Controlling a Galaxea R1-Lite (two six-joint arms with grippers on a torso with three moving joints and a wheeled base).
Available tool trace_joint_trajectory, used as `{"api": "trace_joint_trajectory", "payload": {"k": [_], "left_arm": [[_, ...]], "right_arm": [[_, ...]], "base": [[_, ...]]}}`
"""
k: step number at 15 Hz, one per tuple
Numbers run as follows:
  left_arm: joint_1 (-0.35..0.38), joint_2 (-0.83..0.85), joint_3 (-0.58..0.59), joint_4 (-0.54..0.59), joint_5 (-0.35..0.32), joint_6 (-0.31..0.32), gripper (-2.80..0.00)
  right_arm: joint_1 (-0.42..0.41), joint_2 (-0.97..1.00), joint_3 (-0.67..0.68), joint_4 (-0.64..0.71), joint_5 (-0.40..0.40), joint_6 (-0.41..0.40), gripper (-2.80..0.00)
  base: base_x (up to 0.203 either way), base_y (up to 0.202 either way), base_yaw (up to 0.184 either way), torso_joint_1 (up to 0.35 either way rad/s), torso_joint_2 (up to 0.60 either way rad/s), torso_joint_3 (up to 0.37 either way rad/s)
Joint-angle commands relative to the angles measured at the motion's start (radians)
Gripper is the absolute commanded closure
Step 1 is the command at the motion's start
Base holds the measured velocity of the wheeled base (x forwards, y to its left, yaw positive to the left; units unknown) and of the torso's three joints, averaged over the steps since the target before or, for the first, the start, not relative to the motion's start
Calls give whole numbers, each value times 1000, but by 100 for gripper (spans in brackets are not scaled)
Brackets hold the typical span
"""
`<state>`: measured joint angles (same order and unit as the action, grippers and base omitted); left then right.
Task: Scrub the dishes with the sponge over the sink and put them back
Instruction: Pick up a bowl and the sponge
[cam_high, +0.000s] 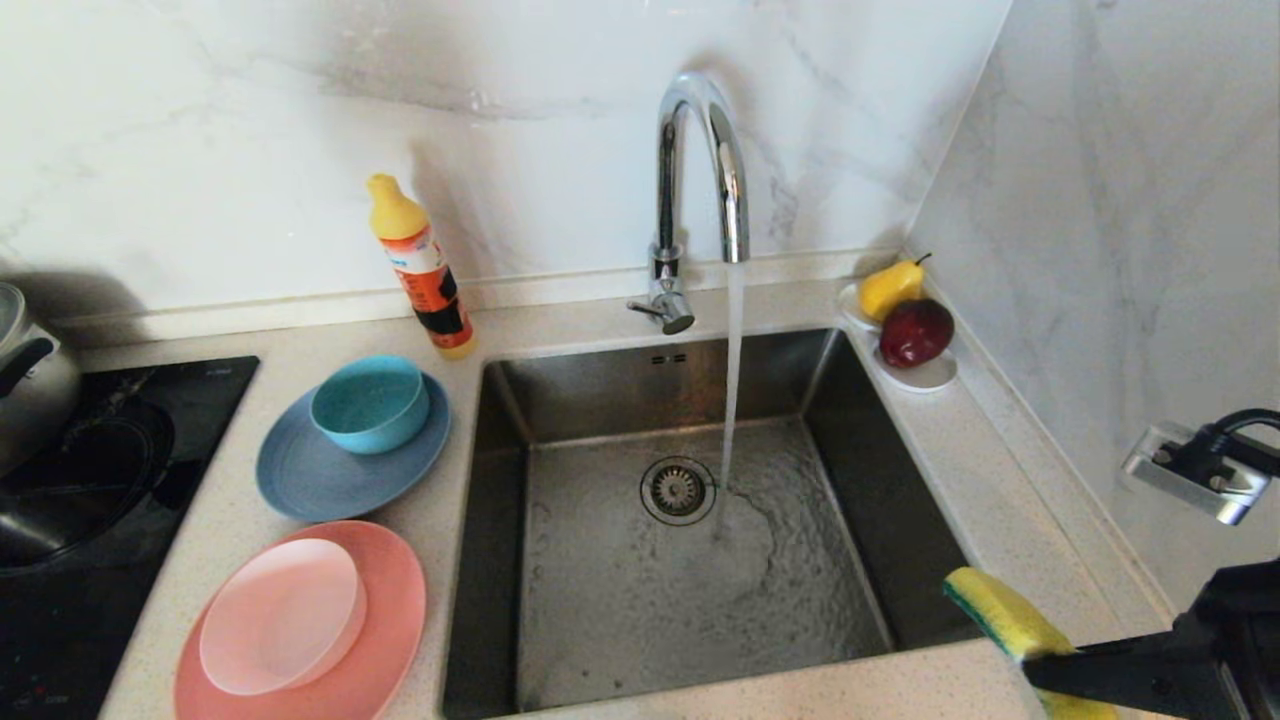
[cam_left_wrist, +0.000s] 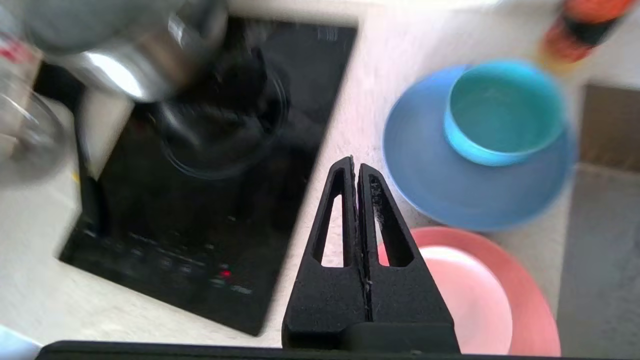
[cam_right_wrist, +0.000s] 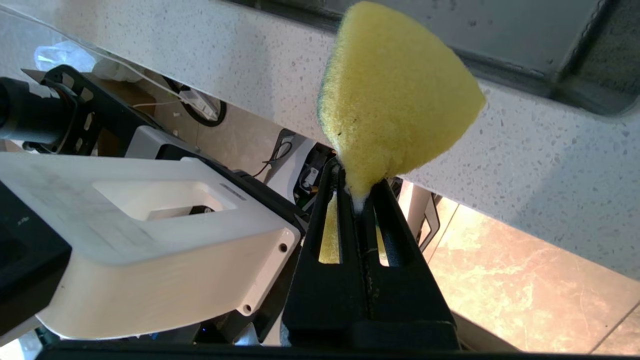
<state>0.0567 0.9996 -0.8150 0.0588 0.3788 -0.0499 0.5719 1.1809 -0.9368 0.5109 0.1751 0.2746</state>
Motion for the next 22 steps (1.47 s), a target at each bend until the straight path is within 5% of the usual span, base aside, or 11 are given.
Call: {"api": "trace_joint_trajectory", "payload": {"k": [1, 4, 5, 9, 22], "left_arm": [[39, 348, -151, 64, -33, -71, 0], [89, 510, -279, 188, -228, -195, 0], [94, 537, -283, 202, -271, -240, -280], [107, 642, -311, 234, -391, -342, -280], [106, 824, -446, 124, -415, -442, -280]], "right_arm": [[0, 19, -17, 7, 1, 3, 0], [0, 17, -18, 11, 3, 3, 0], [0, 9, -7, 13, 1, 3, 0], [-10, 1, -11, 31, -9, 5, 0], [-34, -38, 15, 40, -11, 5, 0]], "base": [[0, 0, 0, 0, 0, 0], [0, 0, 0, 0, 0, 0], [0, 0, 0, 0, 0, 0], [0, 0, 0, 0, 0, 0], [0, 0, 0, 0, 0, 0]]}}
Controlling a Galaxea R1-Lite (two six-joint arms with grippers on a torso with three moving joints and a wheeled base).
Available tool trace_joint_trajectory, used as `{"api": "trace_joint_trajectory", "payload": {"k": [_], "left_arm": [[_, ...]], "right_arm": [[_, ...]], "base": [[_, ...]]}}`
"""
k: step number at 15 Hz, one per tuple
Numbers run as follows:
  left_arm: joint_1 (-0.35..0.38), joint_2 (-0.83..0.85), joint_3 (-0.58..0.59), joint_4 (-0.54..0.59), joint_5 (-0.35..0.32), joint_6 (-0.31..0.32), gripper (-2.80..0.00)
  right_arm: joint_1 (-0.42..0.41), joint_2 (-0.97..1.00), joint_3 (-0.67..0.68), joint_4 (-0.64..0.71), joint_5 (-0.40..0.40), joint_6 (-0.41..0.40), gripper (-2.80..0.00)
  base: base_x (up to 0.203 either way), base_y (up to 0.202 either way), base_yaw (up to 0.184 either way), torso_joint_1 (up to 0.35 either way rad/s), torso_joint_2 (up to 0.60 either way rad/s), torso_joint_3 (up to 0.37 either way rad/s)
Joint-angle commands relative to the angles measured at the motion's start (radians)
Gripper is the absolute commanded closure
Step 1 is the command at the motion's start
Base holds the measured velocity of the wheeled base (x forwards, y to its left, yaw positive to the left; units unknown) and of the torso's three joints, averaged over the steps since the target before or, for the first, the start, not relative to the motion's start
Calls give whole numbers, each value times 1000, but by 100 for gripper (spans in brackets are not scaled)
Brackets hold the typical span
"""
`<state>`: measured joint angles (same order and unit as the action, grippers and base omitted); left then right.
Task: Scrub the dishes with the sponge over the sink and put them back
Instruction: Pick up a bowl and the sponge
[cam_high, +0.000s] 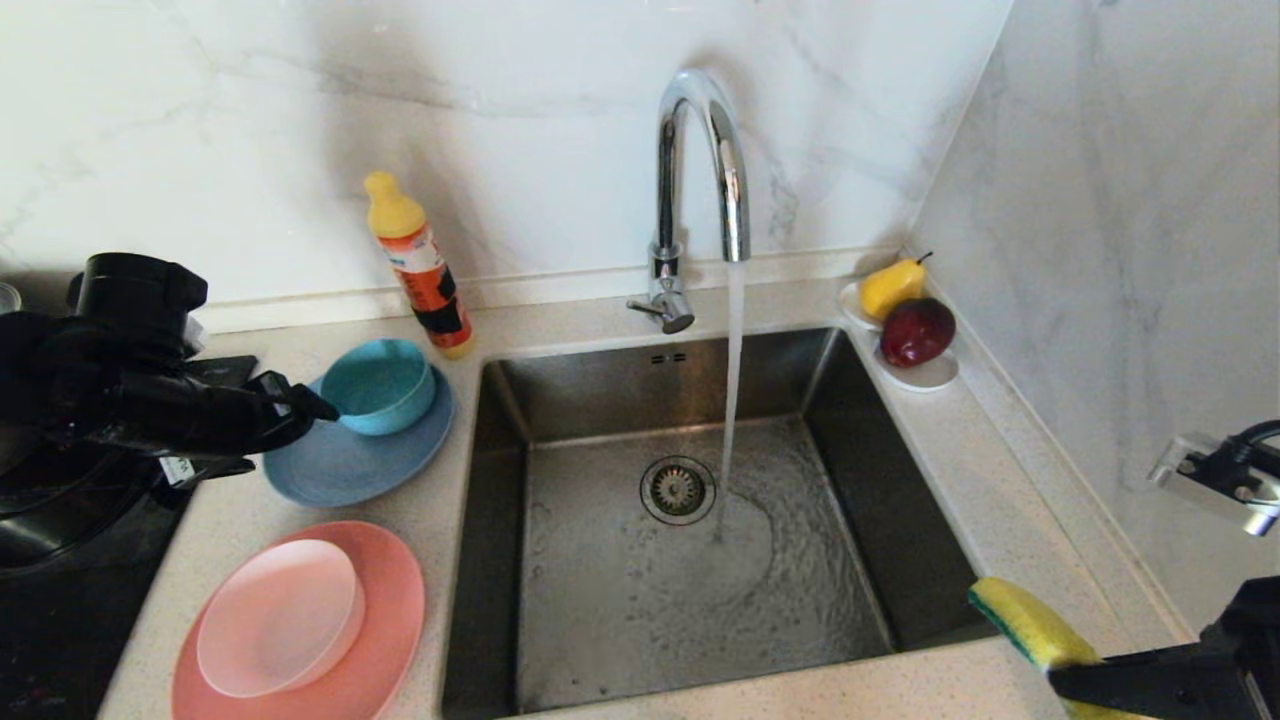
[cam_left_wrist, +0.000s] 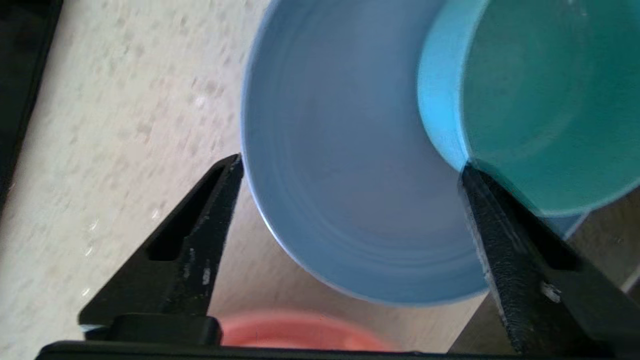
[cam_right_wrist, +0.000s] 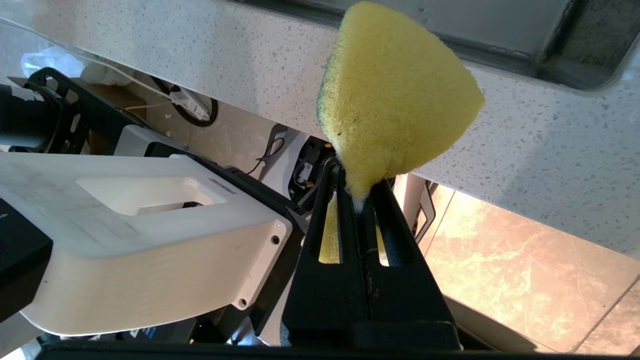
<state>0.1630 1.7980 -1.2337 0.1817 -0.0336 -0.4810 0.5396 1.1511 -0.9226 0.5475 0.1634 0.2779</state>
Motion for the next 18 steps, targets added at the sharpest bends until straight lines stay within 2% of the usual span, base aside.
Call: {"api": "trace_joint_trajectory", "payload": {"k": [1, 3, 7, 10, 12, 15, 18], "left_arm": [[0, 28, -44, 6, -19, -27, -280], [0, 30, -52, 4, -47, -39, -280], [0, -5, -86, 23, -47, -39, -280], [1, -20, -177, 110, -47, -36, -280], [-2, 5, -206, 116, -51, -41, -280], [-35, 82, -241, 112, -51, -92, -280], [-46, 143, -245, 78, -59, -103, -280]], "right_arm": [[-3, -6, 1, 3, 1, 1, 0], [-6, -3, 4, 1, 1, -1, 0], [-13, 10, 14, -3, 9, -6, 0], [-18, 18, 14, -8, 11, -6, 0], [-20, 21, 10, -8, 8, -6, 0], [-21, 21, 13, -8, 5, -6, 0], [-34, 25, 13, -9, 4, -7, 0]], "base": [[0, 0, 0, 0, 0, 0], [0, 0, 0, 0, 0, 0], [0, 0, 0, 0, 0, 0], [0, 0, 0, 0, 0, 0], [0, 0, 0, 0, 0, 0], [0, 0, 0, 0, 0, 0], [0, 0, 0, 0, 0, 0]]}}
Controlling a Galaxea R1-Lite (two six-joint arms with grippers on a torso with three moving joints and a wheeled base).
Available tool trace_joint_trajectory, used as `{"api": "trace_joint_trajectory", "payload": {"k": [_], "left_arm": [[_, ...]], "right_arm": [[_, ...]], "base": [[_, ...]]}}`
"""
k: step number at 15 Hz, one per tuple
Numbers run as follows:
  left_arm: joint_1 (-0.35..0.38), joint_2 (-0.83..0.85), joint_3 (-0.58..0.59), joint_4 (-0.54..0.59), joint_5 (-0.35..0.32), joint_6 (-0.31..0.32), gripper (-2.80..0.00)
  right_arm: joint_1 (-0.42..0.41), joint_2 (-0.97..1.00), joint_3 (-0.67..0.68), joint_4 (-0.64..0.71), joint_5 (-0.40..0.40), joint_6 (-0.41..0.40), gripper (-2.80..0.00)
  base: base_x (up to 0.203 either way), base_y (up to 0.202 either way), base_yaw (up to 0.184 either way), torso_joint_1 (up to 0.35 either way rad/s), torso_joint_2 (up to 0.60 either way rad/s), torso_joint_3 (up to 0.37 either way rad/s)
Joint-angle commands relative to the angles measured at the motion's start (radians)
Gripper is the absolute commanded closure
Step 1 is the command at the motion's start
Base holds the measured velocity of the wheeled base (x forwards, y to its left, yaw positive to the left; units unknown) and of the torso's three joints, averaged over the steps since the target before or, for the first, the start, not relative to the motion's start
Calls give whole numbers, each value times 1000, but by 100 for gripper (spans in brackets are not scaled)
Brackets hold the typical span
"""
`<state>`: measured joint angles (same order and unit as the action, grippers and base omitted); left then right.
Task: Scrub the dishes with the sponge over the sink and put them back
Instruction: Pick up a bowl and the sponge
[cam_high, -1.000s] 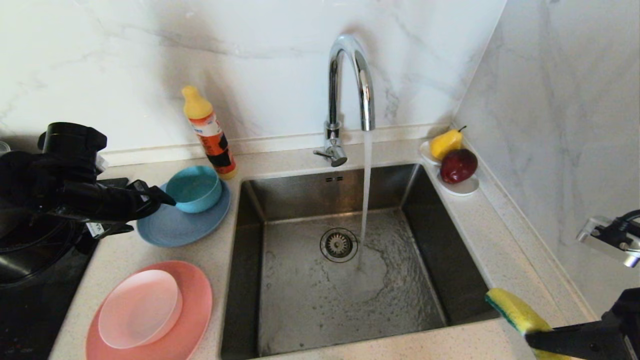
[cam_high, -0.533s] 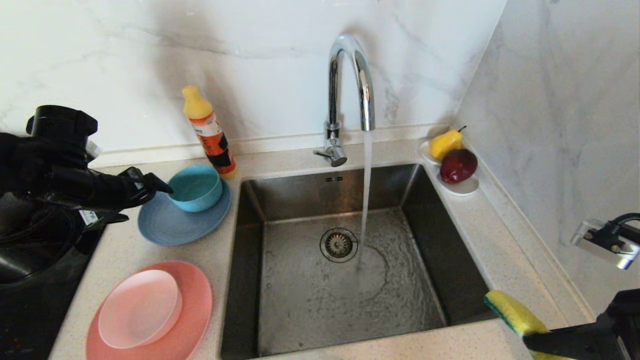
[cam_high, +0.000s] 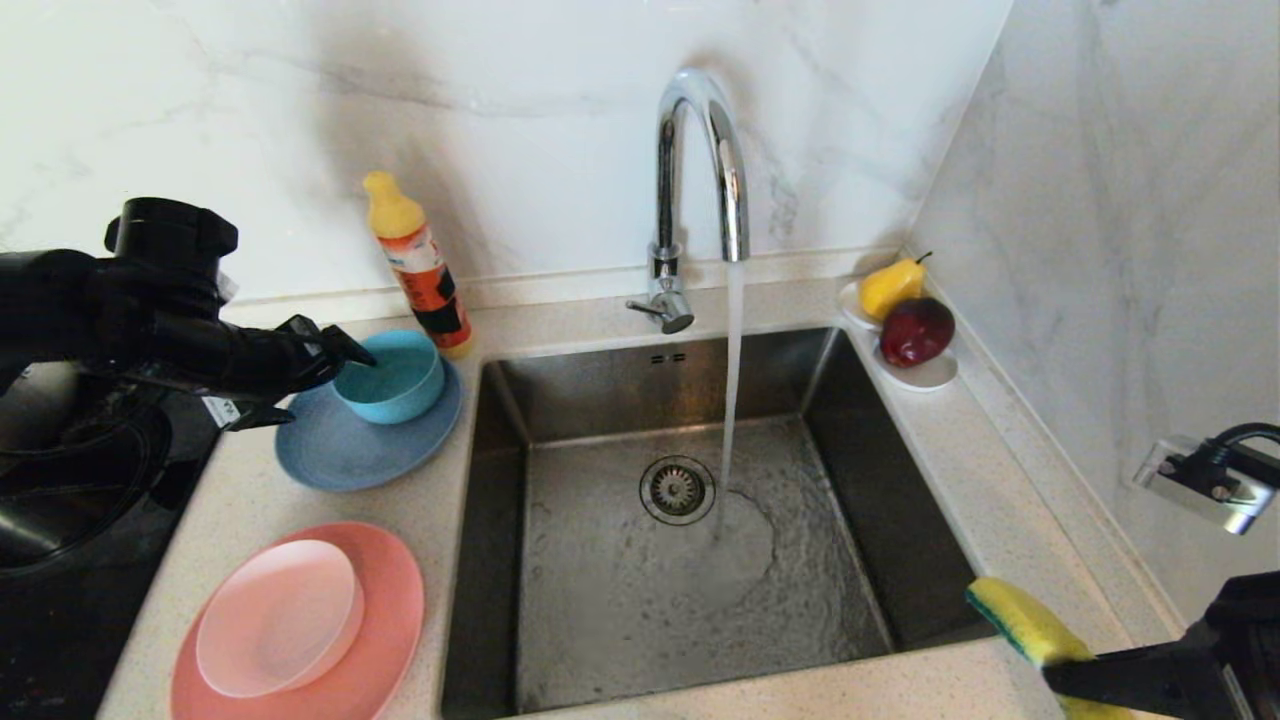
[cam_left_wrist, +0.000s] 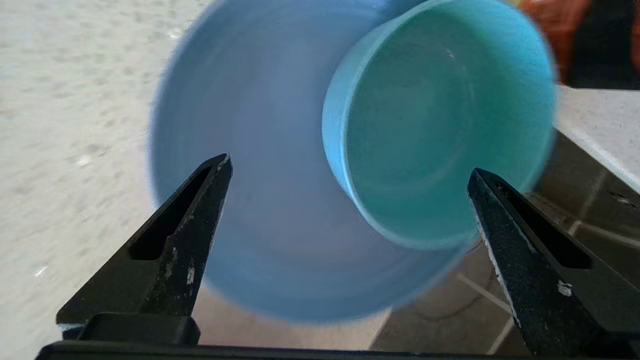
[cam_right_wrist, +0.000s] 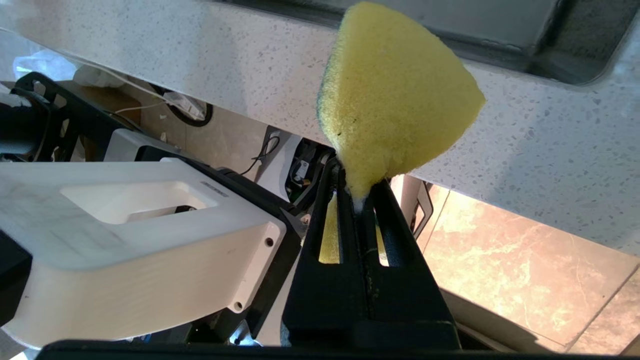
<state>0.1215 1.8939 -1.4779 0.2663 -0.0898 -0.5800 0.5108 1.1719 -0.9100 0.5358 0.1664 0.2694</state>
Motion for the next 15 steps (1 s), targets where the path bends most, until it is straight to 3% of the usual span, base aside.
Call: {"api": "trace_joint_trajectory", "payload": {"k": [1, 3, 10, 12, 15], "left_arm": [[-5, 68, 1, -16, -2, -3, -280], [-3, 97, 11, -58, 2, -3, -280], [8, 94, 16, -46, 35, 14, -280], [35, 80, 17, -37, 86, 49, -280], [76, 59, 19, 0, 91, 96, -280]], "right_arm": [[-17, 9, 2, 3, 4, -2, 0], [-35, 15, 2, 1, 8, -4, 0], [-41, 11, 2, 1, 13, -4, 0], [-41, 16, -1, 1, 21, -4, 0], [-40, 28, -17, 1, 21, -6, 0]], "base": [[0, 0, 0, 0, 0, 0], [0, 0, 0, 0, 0, 0], [0, 0, 0, 0, 0, 0], [0, 0, 0, 0, 0, 0], [0, 0, 0, 0, 0, 0]]}}
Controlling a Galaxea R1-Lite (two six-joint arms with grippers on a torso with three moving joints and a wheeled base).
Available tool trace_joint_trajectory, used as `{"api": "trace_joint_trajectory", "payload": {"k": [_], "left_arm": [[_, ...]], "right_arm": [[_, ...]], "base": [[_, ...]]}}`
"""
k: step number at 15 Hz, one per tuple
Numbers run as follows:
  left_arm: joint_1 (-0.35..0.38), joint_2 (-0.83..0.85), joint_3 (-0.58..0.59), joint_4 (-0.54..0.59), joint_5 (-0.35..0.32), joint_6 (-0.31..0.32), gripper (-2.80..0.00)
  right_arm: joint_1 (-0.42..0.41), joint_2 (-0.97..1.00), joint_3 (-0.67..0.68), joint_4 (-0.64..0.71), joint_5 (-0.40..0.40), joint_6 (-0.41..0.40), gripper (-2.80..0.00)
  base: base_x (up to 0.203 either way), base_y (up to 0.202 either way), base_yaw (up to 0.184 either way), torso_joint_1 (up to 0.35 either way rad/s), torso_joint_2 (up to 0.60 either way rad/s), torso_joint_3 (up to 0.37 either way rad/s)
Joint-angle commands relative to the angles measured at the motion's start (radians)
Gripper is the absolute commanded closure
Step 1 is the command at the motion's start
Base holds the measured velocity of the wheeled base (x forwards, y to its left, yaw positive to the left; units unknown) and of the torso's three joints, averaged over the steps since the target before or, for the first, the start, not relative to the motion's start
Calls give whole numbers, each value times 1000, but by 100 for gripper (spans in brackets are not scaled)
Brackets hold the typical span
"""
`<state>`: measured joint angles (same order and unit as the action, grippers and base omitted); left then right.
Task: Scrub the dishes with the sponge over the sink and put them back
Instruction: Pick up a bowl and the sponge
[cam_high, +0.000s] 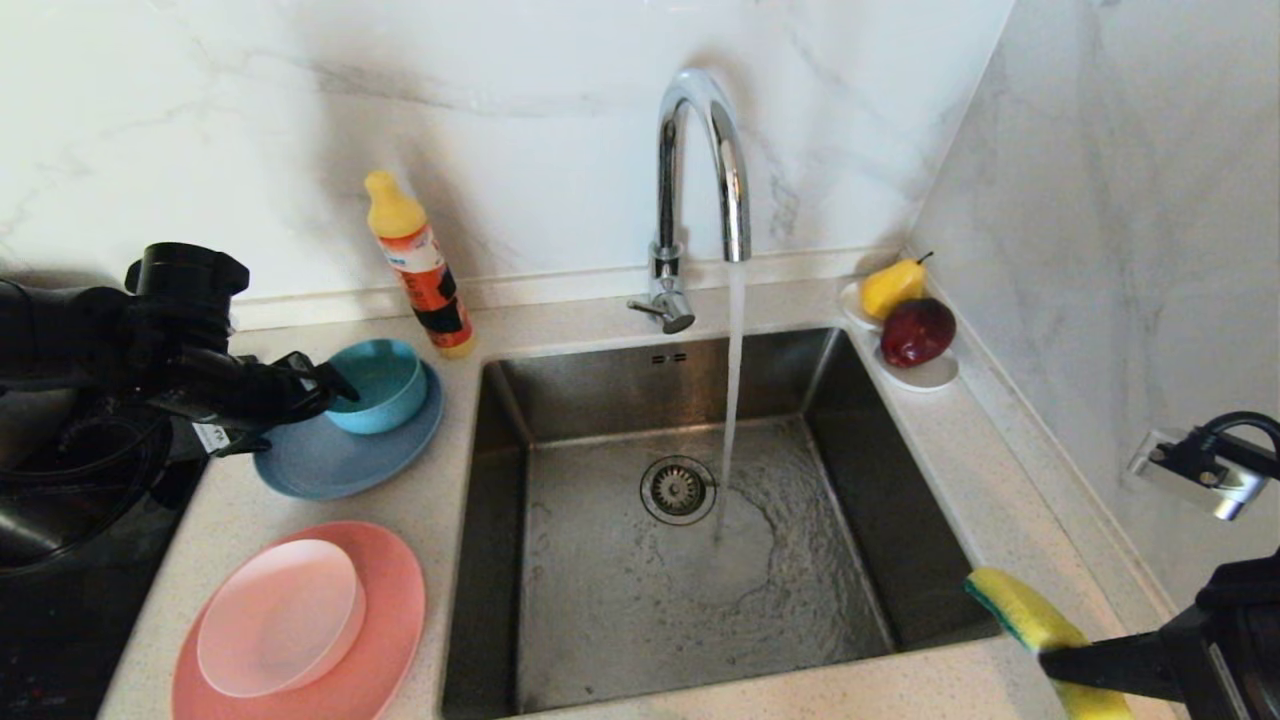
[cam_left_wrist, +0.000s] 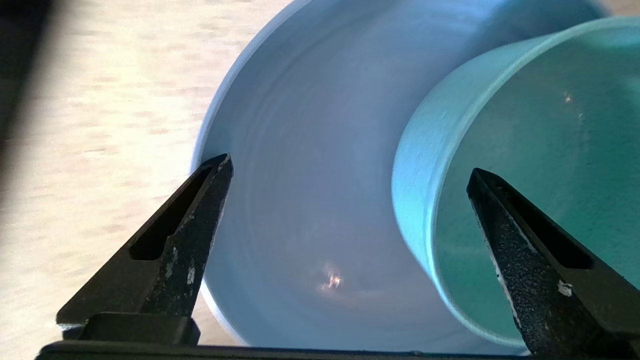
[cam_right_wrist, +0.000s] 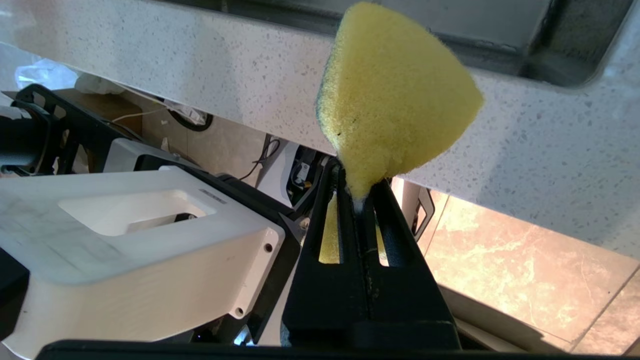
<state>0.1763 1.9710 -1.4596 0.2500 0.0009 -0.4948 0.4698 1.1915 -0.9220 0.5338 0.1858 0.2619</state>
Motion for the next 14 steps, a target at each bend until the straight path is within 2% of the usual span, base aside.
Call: {"api": "trace_joint_trajectory", "payload": {"k": [1, 7, 12, 14], "left_arm": [[33, -16, 7, 29, 1, 25, -280], [129, -20, 67, 19, -11, 56, -280], [127, -54, 56, 47, -30, 58, -280], [126, -51, 37, 132, -32, 87, -280]], "right_arm": [[1, 8, -9, 3, 1, 2, 0], [1, 23, -17, 2, 0, 0, 0], [1, 28, -31, 3, 1, 2, 0], [1, 23, -26, 3, 3, 2, 0]], "base": [[0, 0, 0, 0, 0, 0], [0, 0, 0, 0, 0, 0], [0, 0, 0, 0, 0, 0], [0, 0, 0, 0, 0, 0]]}}
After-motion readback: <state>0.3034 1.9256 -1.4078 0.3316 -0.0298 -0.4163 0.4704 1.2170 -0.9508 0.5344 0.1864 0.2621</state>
